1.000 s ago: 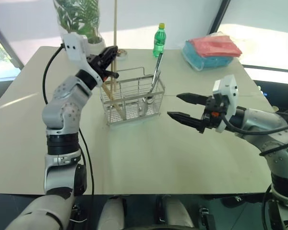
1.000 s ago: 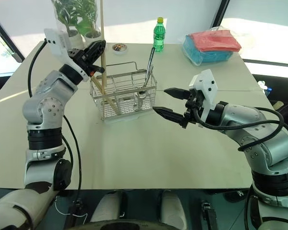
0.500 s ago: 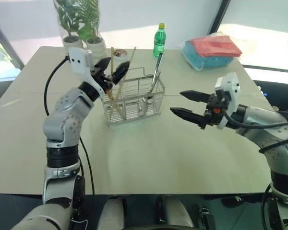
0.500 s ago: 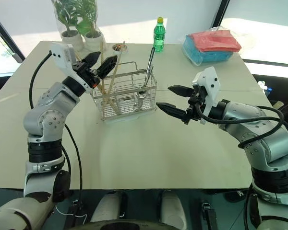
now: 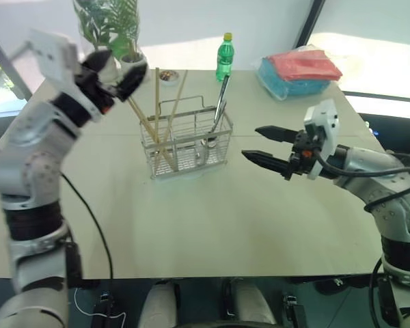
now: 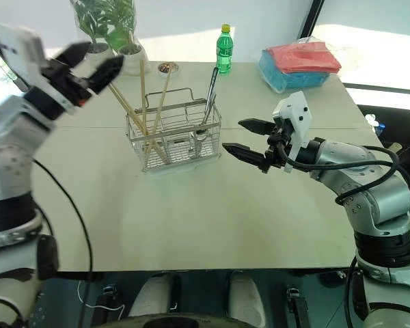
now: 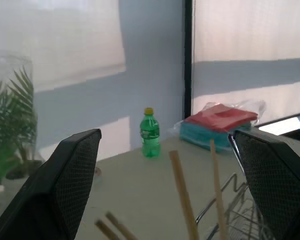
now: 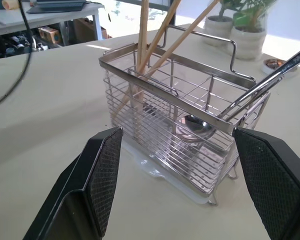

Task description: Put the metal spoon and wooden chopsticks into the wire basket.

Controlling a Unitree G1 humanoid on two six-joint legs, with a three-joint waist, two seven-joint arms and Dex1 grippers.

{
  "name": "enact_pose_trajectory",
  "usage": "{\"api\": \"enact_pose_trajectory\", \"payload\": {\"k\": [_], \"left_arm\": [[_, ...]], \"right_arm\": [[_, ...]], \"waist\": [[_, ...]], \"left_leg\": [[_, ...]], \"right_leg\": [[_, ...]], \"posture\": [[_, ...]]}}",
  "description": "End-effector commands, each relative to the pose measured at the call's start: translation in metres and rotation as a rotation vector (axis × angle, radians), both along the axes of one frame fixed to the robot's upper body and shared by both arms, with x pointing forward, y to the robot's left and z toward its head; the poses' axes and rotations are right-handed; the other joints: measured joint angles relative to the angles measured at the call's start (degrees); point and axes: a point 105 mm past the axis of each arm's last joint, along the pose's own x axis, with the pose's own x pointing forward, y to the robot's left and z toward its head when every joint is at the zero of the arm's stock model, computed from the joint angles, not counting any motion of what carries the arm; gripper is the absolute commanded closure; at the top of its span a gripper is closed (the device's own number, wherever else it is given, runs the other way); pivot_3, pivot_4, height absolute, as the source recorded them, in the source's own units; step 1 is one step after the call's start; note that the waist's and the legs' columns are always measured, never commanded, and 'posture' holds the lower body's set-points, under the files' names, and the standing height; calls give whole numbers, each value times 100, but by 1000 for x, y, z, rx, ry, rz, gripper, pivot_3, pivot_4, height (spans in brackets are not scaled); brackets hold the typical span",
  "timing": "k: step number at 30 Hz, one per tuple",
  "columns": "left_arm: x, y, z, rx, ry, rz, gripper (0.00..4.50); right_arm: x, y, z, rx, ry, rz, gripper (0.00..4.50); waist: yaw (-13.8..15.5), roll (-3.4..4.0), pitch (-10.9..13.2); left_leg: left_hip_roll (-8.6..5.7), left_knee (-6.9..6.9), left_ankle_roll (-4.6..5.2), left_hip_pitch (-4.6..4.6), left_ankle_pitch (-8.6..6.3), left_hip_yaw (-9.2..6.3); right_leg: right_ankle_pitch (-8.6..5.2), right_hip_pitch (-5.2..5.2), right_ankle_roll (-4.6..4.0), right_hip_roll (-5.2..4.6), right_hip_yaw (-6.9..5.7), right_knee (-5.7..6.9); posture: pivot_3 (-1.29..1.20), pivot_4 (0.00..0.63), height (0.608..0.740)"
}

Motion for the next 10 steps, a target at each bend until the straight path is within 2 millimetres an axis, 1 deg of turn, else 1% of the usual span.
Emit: {"api": "enact_pose_trajectory", "payload": {"k": [1,3,7,10], "left_arm": [[-13,14,-9,163,26,-42,30],[-20,18,-21,244,88,-73,30],[-41,31,-52,399,230,-126,30],[-44,46,-66,445,287,-71,30]], "right_arm": [[3,-3,8,-2,-49,1,864],[4,-4,7,-3,-49,1,864],[5,-6,4,-4,-43,1,864],[6,-7,2,-6,-39,2,864]], "waist": [[-1,2,1],[3,3,2],[-6,4,3],[-1,7,5]], "left_leg": [[0,-1,0,0,0,1],[1,-3,0,0,0,3],[2,-13,-1,-2,0,9],[2,-20,-1,-2,0,15]], "right_leg": [[0,0,-1,0,0,0],[-1,-2,-2,-1,0,-2],[-2,-11,-4,-7,0,-7],[-3,-17,-5,-12,1,-7]], "posture": [[0,150,723],[0,150,723],[0,150,723],[0,150,723]]}}
